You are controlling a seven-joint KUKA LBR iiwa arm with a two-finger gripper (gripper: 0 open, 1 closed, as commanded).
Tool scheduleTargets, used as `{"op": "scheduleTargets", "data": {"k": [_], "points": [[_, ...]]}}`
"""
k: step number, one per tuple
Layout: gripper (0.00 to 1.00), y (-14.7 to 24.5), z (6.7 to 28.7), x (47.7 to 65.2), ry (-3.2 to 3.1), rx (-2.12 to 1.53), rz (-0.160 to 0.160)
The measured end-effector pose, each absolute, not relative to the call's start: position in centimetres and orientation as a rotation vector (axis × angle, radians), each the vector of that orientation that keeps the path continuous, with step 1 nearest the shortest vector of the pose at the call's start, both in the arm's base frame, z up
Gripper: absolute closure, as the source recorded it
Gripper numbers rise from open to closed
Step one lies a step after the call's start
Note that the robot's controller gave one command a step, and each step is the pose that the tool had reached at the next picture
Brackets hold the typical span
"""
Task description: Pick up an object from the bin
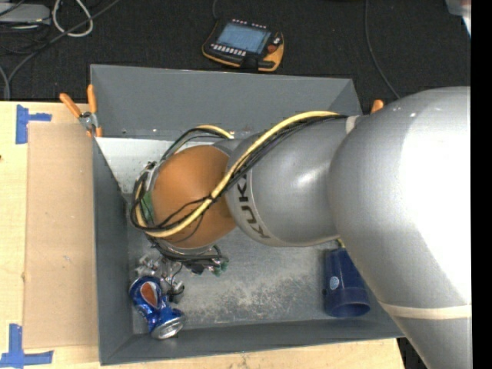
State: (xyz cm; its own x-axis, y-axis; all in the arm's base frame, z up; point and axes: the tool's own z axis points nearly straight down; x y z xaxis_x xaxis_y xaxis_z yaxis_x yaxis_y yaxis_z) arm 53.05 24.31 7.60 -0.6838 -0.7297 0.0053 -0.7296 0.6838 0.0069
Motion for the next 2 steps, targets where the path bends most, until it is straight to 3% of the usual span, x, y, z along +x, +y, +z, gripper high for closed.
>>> {"op": "scheduleTargets", "data": {"k": [2], "points": [[1.00, 24.43, 8.48, 52.14, -2.612, 1.739, -0.010]]}}
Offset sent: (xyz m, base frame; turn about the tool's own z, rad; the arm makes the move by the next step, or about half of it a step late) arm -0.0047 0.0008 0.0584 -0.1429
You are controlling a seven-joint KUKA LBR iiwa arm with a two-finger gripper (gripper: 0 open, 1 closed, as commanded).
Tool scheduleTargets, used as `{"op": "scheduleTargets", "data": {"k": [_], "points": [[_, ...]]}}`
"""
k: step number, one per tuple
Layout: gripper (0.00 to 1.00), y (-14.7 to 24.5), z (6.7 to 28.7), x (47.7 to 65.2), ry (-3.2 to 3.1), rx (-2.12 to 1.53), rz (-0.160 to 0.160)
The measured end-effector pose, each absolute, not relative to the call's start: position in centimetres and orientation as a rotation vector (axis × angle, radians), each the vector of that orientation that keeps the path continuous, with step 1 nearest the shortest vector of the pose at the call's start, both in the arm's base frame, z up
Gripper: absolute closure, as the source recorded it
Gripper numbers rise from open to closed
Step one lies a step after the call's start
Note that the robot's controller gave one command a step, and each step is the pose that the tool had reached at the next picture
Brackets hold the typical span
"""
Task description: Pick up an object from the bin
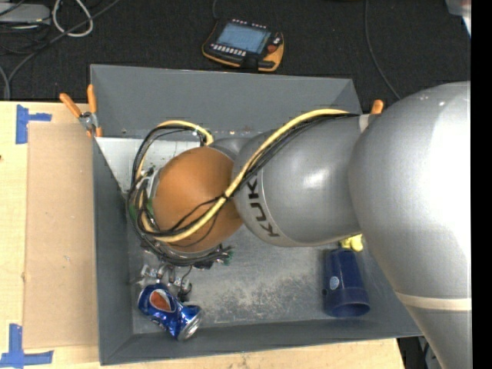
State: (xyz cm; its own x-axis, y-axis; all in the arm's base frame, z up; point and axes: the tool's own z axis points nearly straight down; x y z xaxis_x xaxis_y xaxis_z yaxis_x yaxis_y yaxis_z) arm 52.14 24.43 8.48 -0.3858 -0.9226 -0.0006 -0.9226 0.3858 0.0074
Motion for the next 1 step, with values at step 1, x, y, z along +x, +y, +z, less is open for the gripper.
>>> {"op": "scheduleTargets", "data": {"k": [1], "points": [[1.00, 24.43, 10.88, 52.11, -2.613, 1.735, -0.011]]}}
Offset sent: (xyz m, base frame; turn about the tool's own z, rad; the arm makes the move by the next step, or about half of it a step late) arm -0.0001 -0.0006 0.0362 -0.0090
